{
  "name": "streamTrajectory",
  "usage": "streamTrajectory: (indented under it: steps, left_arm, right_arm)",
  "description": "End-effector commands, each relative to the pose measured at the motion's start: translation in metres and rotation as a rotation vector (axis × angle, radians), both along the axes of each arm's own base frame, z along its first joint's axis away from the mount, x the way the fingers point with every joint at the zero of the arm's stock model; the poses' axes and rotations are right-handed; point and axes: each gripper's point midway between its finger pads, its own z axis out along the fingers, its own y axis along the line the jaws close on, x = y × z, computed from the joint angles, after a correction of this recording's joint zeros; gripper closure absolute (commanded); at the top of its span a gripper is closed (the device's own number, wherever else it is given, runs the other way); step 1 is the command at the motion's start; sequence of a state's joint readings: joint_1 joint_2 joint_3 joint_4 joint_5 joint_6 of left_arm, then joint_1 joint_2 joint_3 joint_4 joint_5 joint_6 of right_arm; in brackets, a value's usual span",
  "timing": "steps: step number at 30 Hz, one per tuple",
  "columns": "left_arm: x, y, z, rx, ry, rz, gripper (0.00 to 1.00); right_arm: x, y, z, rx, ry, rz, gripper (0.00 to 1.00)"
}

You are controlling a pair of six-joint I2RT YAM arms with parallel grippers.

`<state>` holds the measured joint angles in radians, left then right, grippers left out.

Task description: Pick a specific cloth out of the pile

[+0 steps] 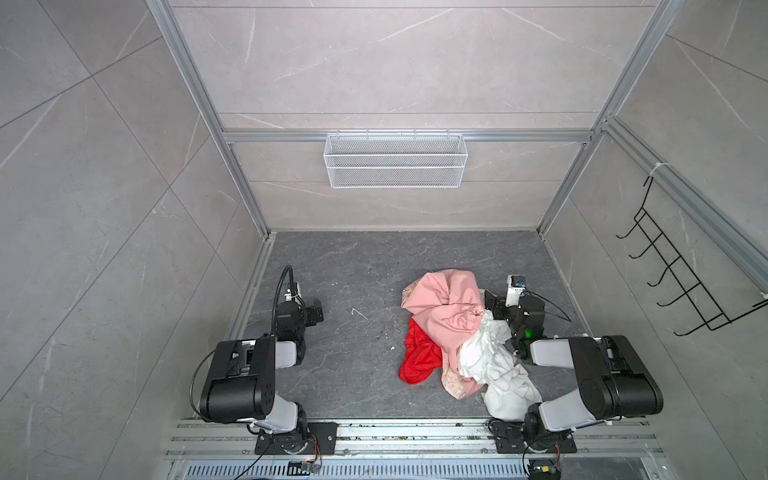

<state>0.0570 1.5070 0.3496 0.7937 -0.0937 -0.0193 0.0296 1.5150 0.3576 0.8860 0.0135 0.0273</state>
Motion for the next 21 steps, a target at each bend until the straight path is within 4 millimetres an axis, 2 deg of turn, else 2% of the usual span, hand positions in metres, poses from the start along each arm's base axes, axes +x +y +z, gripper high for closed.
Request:
streamTrajectory:
  steps: [1, 21]
  left_arm:
    - [0.0099, 0.0007, 0.0178, -0.012, -0.065, -0.001, 0.00]
    - [0.0096, 0.0006, 0.0184, -0.013, -0.069, -0.002, 0.00]
  right_arm:
    - [0.0024, 0.0027, -0.0023, 0.019, 0.013, 0.013, 0.00]
    - [0.0012, 0.0018, -0.0006, 0.020, 0.004, 0.013, 0.00]
